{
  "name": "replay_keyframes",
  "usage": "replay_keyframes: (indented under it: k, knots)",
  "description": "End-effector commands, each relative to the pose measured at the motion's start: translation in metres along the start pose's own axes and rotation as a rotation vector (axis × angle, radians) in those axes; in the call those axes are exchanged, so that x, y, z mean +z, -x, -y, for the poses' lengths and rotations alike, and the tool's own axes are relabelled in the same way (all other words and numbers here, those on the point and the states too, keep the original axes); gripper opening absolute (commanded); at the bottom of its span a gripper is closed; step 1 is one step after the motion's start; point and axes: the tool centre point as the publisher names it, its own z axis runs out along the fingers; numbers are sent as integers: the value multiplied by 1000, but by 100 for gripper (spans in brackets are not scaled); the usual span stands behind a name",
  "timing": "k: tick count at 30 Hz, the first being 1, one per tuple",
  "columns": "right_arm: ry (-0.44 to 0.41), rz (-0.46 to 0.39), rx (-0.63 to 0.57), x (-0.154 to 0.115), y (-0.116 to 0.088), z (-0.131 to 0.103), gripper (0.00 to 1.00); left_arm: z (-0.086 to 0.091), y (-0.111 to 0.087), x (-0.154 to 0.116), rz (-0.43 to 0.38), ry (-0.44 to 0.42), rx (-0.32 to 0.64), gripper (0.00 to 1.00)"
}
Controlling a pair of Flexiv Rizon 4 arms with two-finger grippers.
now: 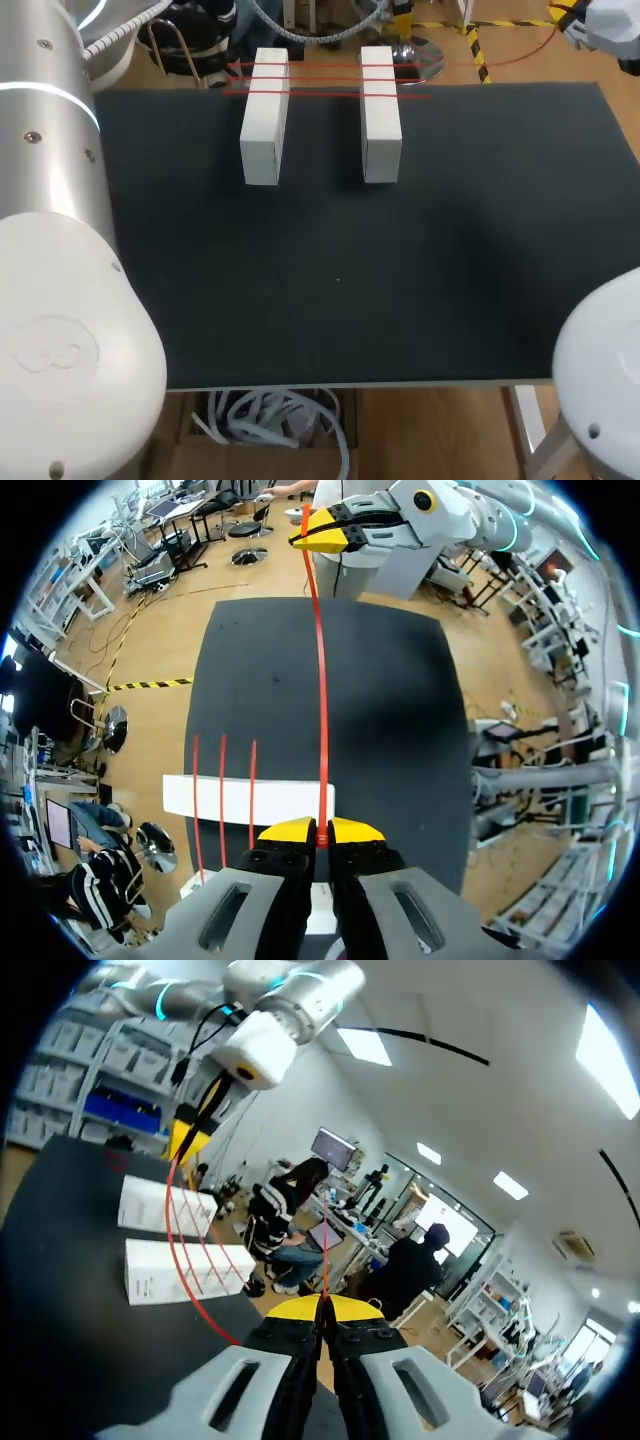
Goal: Grab the tape and strap the tape.
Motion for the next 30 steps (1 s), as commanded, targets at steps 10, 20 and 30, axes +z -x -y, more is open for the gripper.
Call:
replay_keyframes:
  k: [10,20,30]
  knots:
    - [-142,-246,202,3,-10,-4,0,1,1,-1,-4,7,-1,0]
    - [-142,-246,202,3,-10,-4,0,1,1,-1,-4,7,-1,0]
    - [-200,-118,-78,14,-5,-17,0,1,1,-1,-4,7,-1,0]
